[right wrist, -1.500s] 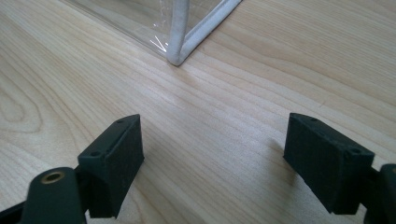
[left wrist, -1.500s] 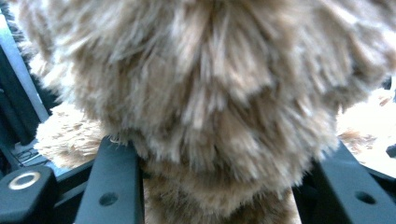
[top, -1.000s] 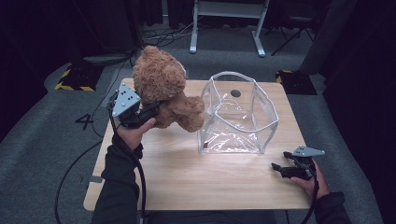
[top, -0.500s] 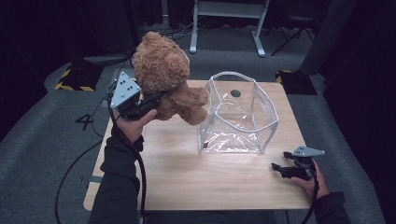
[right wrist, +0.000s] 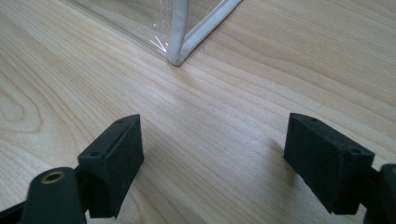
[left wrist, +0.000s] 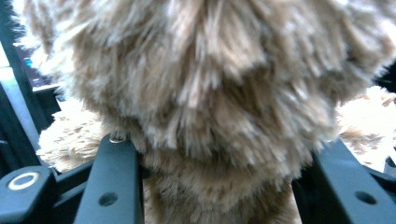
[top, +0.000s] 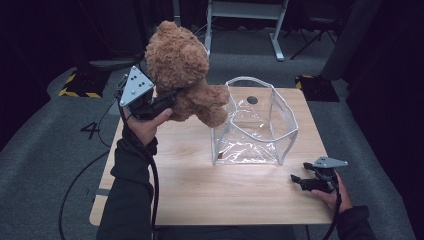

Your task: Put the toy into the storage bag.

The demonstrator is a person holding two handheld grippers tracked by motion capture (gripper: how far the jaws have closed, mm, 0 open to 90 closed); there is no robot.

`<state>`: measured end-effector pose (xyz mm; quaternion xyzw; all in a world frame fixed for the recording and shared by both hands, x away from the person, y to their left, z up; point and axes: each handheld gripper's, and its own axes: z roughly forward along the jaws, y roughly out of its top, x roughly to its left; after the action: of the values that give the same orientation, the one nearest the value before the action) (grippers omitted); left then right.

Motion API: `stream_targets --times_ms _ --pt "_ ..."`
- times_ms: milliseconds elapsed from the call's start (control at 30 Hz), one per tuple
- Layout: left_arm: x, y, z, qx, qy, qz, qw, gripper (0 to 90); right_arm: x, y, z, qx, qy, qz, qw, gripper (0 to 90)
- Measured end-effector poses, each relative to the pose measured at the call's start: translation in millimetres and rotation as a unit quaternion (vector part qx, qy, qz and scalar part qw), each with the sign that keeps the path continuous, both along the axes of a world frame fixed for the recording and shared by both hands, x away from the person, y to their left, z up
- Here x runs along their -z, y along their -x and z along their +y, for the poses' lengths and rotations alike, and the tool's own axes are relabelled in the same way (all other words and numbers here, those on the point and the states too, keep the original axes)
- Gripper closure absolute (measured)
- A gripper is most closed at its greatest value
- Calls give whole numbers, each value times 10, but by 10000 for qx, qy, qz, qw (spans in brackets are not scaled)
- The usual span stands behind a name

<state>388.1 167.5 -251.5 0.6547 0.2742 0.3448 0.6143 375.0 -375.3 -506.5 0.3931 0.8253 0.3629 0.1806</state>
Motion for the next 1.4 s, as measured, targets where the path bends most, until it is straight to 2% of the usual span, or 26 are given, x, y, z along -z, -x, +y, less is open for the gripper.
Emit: stream_targets --times_ms 467,567,800,1100,1400 --pt "-214 -87 -132 117 34 -112 9999 520 0 0 0 -1 -3 0 10000 195" --pt "-286 -108 -186 139 -36 -171 9998 519 0 0 0 -2 -3 0 10000 195" --pt "-364 -174 -391 348 -91 -216 9991 518 1 -1 0 -3 -4 -1 10000 195" --pt "-385 -250 -629 603 -61 -201 9980 518 0 -1 0 -3 -5 3 10000 195" --pt "-415 -308 -871 827 -136 -214 9963 517 1 -1 0 -2 -6 2 10000 195"
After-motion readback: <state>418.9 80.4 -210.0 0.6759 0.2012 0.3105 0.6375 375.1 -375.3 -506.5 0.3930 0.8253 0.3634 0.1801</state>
